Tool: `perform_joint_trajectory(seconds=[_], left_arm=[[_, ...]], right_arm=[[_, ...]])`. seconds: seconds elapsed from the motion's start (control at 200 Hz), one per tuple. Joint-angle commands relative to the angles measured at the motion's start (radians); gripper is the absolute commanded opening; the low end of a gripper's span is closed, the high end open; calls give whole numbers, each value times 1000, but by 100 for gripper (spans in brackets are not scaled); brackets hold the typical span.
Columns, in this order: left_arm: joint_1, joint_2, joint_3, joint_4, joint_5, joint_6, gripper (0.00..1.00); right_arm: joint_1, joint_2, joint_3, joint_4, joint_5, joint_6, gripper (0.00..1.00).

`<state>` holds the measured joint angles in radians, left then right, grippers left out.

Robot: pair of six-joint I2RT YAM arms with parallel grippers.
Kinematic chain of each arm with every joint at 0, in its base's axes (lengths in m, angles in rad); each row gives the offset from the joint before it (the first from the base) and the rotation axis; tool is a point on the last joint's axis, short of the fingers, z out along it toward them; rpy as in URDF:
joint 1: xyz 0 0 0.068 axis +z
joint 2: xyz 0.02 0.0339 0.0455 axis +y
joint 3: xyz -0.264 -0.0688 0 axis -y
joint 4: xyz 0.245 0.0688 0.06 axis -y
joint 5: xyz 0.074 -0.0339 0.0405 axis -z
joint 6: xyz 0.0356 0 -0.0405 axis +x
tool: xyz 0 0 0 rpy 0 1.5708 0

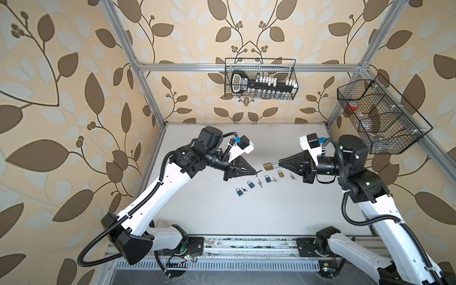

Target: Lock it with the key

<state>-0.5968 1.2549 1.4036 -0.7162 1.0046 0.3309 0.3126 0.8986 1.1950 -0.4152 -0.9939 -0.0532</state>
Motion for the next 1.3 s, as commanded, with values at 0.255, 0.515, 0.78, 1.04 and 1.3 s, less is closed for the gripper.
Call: perform_joint_trajectory(seconds=[0.255, 0.515, 0.78, 1.04, 1.3], left_arm=[[-5, -160, -308, 267, -425, -469, 0], [-6, -340, -584, 310, -732, -766, 0], [-5, -455, -804, 278, -915, -1013, 0], [4, -457, -954, 353, -916, -1167, 0], [38, -413, -1033, 398, -919, -1217, 0]], right_arm=[[-1, -58, -169, 124, 449, 41, 0], [1, -29, -451, 434, 526, 312, 0], [127, 76, -525, 510, 523, 386, 0], [297, 133, -490, 514, 581, 290, 0], [298, 107, -539, 609, 560, 332, 0]])
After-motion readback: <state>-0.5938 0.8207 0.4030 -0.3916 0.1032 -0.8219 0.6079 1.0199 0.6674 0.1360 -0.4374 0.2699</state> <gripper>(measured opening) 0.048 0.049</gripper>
